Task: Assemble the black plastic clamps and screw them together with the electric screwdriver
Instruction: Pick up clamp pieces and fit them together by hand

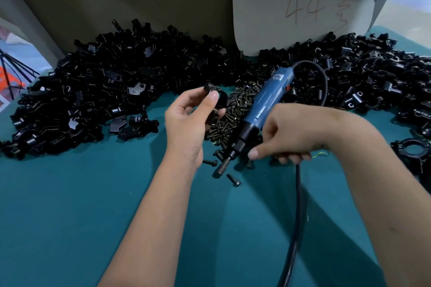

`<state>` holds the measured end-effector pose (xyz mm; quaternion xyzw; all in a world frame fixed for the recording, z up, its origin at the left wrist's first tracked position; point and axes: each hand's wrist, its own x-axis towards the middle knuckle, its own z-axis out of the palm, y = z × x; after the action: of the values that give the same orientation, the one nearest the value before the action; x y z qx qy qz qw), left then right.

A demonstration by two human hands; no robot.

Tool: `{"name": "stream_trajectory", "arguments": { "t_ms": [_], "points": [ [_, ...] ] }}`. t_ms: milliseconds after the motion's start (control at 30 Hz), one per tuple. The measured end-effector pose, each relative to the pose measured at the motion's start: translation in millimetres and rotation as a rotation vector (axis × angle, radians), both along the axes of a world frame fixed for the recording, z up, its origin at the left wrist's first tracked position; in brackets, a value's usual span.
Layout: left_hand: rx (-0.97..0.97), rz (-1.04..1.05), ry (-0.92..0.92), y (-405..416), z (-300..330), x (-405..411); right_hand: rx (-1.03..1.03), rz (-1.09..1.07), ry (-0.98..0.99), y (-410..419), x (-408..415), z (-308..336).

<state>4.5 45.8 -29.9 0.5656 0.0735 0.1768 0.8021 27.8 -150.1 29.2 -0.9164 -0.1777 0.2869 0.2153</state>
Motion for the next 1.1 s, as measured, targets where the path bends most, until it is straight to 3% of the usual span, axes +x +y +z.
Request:
{"name": "stream_trajectory", "arguments": {
  "t_ms": [67, 333, 400, 467, 600, 767, 1000, 1100],
  "points": [
    [-0.005, 0.012, 0.015, 1, 0, -1, -0.103, -0.021, 0.038, 15, -7, -1],
    [-0.015, -0.019, 0.014, 1, -2, 0, -0.197, -0.015, -0.036, 24, -9, -7],
    [-0.024, -0.028, 0.013, 2, -3, 0, -0.06, -0.003, 0.014, 11, -7, -2],
    [-0.033, -0.038, 0.002, 1, -3, 1, 0.202, -0.035, 0.014, 0, -5, 3],
    [0.013, -0.091, -0.033, -1, -5, 2, 0.633, -0.168, -0.15, -5, 4, 5],
    [0.115, -0.161, -0.089, -6, -6, 0, 0.646, -0.25, -0.385, 4, 8, -5],
    [0.201, -0.154, -0.125, -3, -6, 0, 0.764, -0.292, -0.519, 10, 6, -5],
    [0.242, -0.175, -0.131, -5, -7, -1, 0.72, -0.259, -0.59, 10, 6, -4]
  ]
}}
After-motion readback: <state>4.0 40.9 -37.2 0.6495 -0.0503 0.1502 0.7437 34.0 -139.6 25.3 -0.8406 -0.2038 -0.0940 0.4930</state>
